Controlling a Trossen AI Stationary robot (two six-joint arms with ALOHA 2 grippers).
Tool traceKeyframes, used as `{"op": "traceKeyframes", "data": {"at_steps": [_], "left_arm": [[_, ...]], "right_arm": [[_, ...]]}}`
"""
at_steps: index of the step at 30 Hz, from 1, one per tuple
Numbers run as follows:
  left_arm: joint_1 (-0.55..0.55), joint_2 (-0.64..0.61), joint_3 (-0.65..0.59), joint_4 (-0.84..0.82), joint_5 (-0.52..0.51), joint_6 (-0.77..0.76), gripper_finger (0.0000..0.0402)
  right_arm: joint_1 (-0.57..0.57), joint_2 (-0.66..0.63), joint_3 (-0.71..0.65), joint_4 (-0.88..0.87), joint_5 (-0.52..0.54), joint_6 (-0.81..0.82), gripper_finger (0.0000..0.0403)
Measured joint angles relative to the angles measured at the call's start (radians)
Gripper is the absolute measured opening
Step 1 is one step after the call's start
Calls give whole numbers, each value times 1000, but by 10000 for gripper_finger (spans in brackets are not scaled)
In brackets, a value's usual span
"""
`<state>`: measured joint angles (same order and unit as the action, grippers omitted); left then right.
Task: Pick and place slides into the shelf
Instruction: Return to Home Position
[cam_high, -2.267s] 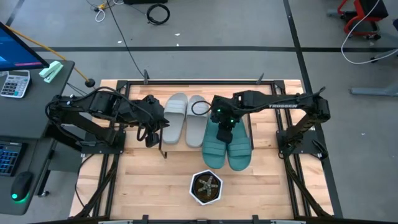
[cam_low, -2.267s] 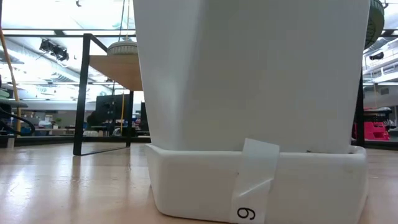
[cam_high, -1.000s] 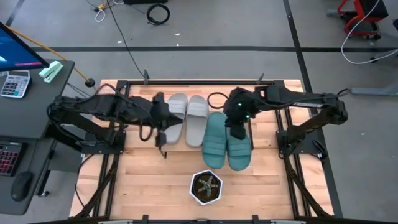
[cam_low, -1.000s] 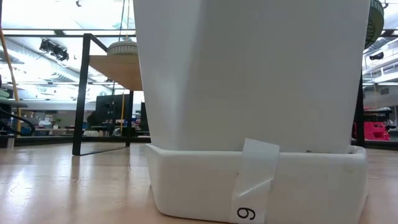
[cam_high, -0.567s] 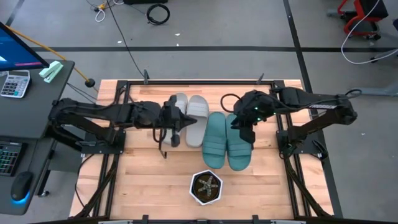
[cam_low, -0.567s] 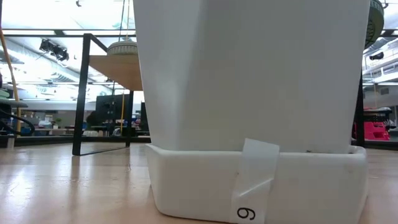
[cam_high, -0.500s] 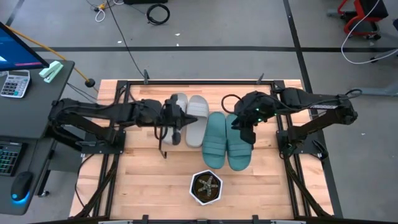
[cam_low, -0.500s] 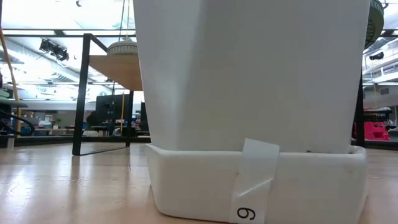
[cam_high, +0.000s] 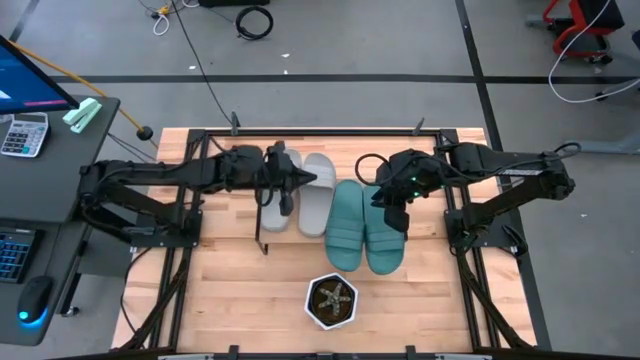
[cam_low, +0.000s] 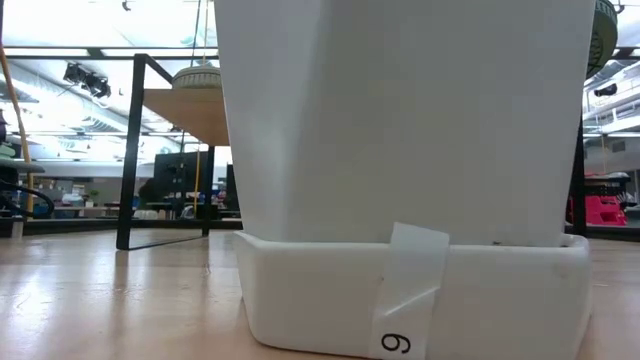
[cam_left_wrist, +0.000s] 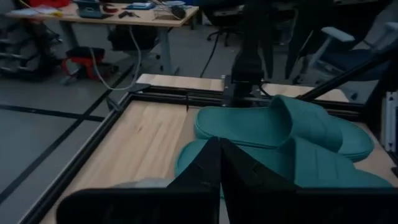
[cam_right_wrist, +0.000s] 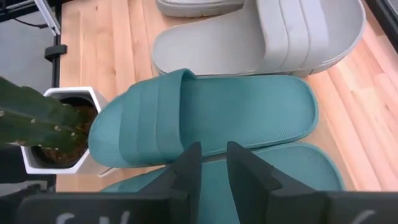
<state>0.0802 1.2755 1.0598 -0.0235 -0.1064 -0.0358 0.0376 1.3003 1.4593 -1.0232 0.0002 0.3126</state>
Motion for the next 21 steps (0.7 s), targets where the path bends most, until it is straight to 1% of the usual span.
{"op": "traceKeyframes", "data": {"at_steps": [6,9,12,14,16,21], "left_arm": [[98,0,-7,18,170,-4,9],[117,0,-7,17,235,3,17],[126,0,-7,20,289,4,16],[131,0,-8,70,332,-4,9],[131,0,-7,154,375,-10,5],[141,0,-7,324,395,-30,13]], "right_arm": [[0,5,0,56,0,-5,81],[-2,5,0,57,2,-25,80],[-5,5,0,42,19,-42,80],[-5,3,0,36,46,-48,80],[-7,2,0,36,67,-53,80],[-42,2,0,52,79,-44,80]]}}
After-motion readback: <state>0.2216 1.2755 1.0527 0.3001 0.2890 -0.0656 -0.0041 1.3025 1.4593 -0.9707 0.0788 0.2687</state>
